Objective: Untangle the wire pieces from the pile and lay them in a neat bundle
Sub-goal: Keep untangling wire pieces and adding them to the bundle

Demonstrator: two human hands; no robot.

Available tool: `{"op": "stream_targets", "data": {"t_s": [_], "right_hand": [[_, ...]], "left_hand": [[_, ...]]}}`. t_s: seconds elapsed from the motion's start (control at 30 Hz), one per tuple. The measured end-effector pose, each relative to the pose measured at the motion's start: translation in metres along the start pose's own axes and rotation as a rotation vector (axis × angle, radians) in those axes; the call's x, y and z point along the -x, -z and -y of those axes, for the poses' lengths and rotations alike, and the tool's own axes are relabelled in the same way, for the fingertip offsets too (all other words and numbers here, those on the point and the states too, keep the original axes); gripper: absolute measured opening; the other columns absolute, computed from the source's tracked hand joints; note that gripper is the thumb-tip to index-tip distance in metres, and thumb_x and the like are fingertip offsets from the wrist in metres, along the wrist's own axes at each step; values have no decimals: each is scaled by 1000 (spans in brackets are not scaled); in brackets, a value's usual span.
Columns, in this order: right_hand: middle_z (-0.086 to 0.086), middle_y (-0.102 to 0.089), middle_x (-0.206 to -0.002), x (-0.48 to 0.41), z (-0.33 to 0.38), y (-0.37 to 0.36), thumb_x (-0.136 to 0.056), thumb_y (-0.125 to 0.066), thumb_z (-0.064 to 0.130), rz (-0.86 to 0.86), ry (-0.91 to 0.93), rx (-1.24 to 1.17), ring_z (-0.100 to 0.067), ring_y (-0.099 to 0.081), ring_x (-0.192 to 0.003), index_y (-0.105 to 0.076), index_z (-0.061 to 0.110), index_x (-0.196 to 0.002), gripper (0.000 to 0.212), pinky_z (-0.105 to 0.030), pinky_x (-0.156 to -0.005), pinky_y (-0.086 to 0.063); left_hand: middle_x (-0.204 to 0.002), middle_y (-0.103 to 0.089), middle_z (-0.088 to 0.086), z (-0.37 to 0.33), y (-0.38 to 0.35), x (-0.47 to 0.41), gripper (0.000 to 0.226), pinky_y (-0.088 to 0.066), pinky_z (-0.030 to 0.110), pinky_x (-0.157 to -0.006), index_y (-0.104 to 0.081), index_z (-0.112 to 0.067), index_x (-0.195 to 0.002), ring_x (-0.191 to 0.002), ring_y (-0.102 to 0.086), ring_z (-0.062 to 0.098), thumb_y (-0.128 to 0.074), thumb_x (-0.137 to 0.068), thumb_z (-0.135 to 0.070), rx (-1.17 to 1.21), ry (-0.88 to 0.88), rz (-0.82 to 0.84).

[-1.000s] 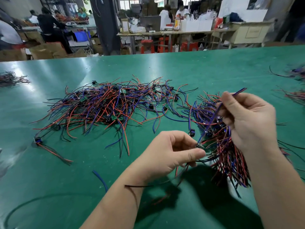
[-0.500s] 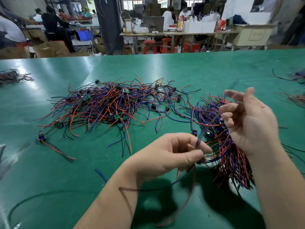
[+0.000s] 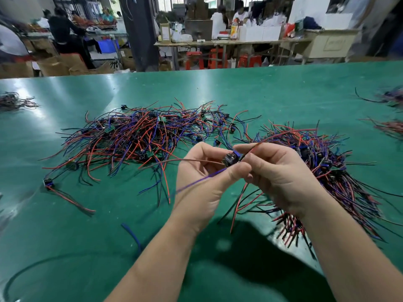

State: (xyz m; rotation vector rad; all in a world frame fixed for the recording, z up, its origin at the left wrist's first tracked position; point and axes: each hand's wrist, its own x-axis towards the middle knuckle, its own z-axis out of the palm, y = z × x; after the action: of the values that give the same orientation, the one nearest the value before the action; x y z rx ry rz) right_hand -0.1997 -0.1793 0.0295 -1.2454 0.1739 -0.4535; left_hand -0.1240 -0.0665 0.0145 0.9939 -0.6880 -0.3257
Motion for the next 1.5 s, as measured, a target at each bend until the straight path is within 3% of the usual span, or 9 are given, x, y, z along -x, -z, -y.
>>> {"op": "stream_targets", "data": {"t_s": [0.27,0.5,0.63,0.73,0.93,1.1,1.23,1.33,1.5], "right_hand": [[-3,-71,-74,3,2,1,-64,-69,12,-6,42,-14,-7,-63,-62,-77,12,-78,16,-16,-58,-52],[1,-67,-66,-4,8,9,-66,-66,13,-230,68,22,-6,-59,-56,-69,12,-95,30,-14,-52,-45],[1,-70,-66,-2,10,13,-63,-69,14,-237,82,77,-5,-61,-55,-73,13,-85,22,-13,-47,-44],[-2,-70,-66,-2,5,10,-58,-74,20,-192,93,198,-11,-60,-59,-77,17,-73,15,-18,-53,-45],[-4,-67,-61,-4,7,15,-67,-71,22,-297,188,234,-8,-52,-49,-74,14,-65,8,-16,-46,-41],[-3,-65,-54,-4,21,29,-81,-69,14,-478,216,33,-6,-52,-42,-73,13,-61,20,-14,-38,-38],[0,-64,-55,-6,19,29,-93,-58,28,-525,226,29,-8,-52,-42,-73,16,-62,37,-15,-39,-38],[-8,-67,-65,-10,20,33,-102,-34,41,-503,165,56,-13,-53,-40,-69,10,-90,48,-17,-40,-39],[-16,-63,-70,-12,10,29,-94,-10,63,-430,29,65,-20,-56,-41,-61,3,-104,79,-18,-37,-39]], "left_hand": [[-75,-66,-5,8,-1,11,34,-49,23,-70,-59,-31,-74,-73,-63,11,-87,-56,-38,-390,-136,-143],[-100,-67,-6,11,4,6,33,-46,15,-79,-71,-15,-95,-93,-61,2,-64,-73,9,-747,-453,121],[-89,-73,-3,8,1,6,15,-54,21,-73,-69,-21,-96,-82,-70,11,-63,-86,-12,-379,-63,2],[-76,-74,4,5,-1,5,22,-56,23,-63,-71,-11,-89,-67,-69,12,-74,-73,-25,-172,243,42],[-69,-70,10,-3,1,5,11,-58,25,-59,-69,-6,-77,-56,-65,13,-68,-79,5,-130,542,269],[-84,-70,17,-10,7,11,12,-55,21,-59,-72,-14,-78,-67,-67,18,-73,-76,-2,-240,725,680],[-83,-72,12,-14,18,6,8,-53,19,-57,-74,-18,-75,-68,-68,16,-73,-72,-11,-241,739,734],[-82,-75,6,-17,24,0,10,-54,21,-58,-76,-19,-80,-69,-70,14,-73,-75,-11,-168,687,636],[-79,-74,5,-1,17,-13,3,-53,18,-52,-69,-11,-82,-61,-68,10,-68,-83,-14,33,532,-104]]}}
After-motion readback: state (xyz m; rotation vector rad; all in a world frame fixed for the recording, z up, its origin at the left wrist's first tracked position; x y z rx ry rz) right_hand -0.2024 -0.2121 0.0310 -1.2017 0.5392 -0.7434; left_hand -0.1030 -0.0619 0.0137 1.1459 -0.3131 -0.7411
